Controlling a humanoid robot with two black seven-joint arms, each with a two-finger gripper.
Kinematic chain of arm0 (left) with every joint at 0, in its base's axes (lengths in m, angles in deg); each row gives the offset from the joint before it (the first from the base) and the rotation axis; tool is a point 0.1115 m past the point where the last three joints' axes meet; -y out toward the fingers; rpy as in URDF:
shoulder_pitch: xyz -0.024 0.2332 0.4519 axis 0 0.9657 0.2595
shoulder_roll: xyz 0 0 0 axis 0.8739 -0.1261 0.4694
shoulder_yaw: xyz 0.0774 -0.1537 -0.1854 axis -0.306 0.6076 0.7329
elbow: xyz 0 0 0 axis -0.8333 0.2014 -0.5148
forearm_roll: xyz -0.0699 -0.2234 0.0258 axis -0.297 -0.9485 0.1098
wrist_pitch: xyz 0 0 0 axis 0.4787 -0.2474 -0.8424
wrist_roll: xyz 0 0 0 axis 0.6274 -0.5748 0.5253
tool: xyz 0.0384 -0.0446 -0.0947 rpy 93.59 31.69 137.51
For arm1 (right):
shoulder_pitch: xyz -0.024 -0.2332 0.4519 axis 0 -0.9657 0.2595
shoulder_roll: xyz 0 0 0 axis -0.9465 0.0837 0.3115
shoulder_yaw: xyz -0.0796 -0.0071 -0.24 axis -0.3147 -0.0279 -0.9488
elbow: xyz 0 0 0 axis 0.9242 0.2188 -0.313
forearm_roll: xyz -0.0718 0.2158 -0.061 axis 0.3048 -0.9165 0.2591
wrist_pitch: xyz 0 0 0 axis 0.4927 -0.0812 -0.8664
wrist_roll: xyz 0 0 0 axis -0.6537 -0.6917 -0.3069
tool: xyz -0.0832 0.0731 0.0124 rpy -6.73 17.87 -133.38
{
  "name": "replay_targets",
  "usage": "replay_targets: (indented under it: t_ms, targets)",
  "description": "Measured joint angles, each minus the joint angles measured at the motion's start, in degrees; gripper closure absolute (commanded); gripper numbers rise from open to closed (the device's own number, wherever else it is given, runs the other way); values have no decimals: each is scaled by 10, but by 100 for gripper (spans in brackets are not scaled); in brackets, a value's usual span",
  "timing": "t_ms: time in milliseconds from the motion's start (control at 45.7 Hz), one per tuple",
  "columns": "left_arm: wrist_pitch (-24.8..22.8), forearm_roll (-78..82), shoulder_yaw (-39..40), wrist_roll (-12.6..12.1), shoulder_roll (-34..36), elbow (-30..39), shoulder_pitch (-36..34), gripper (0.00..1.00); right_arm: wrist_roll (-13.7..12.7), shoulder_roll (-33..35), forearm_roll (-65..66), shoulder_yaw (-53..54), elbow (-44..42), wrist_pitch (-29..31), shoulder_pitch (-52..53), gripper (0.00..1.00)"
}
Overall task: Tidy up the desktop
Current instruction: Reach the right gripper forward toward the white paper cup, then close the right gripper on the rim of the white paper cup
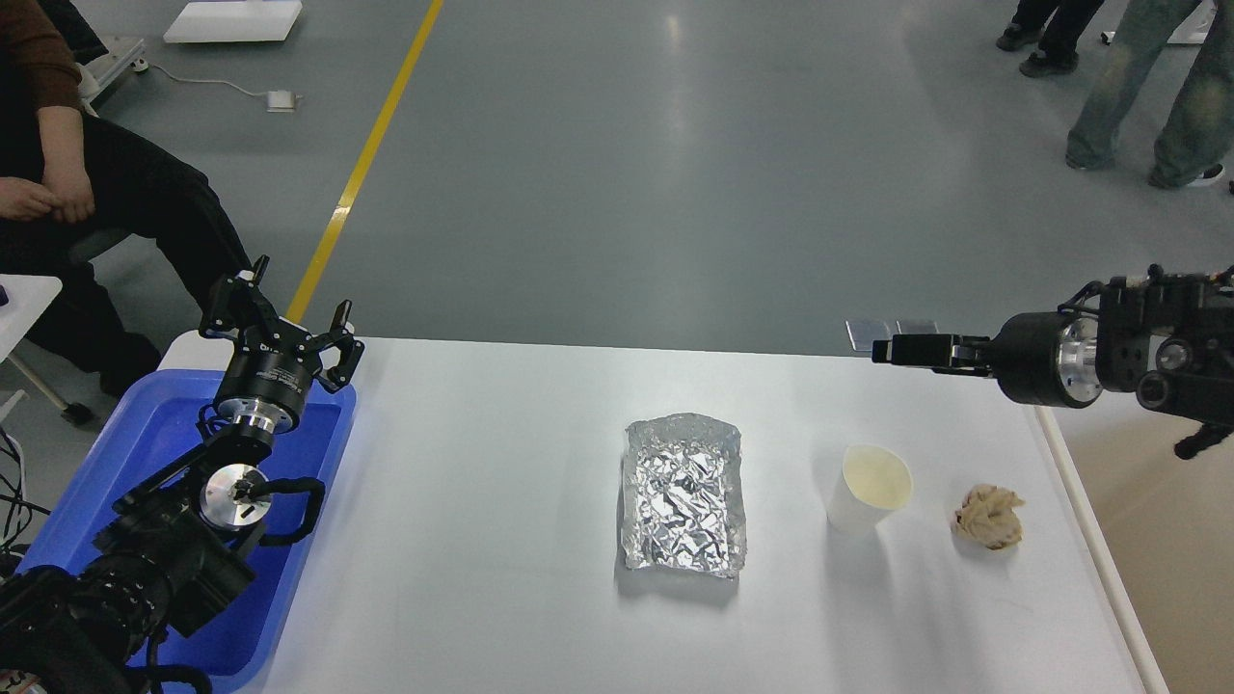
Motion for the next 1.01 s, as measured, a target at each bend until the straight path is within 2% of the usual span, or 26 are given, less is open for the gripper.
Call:
replay_targets:
  t_ms: [219,569,1007]
  targets:
    - [0,0,0,0,0,0,0,0,-17,-40,5,-11,-26,-24,-57,3]
    - [0,0,0,0,0,0,0,0,-24,-67,9,-16,-69,-55,-126,3]
    - [0,0,0,0,0,0,0,0,-25,-77,15,-17,-117,-64,-175,14]
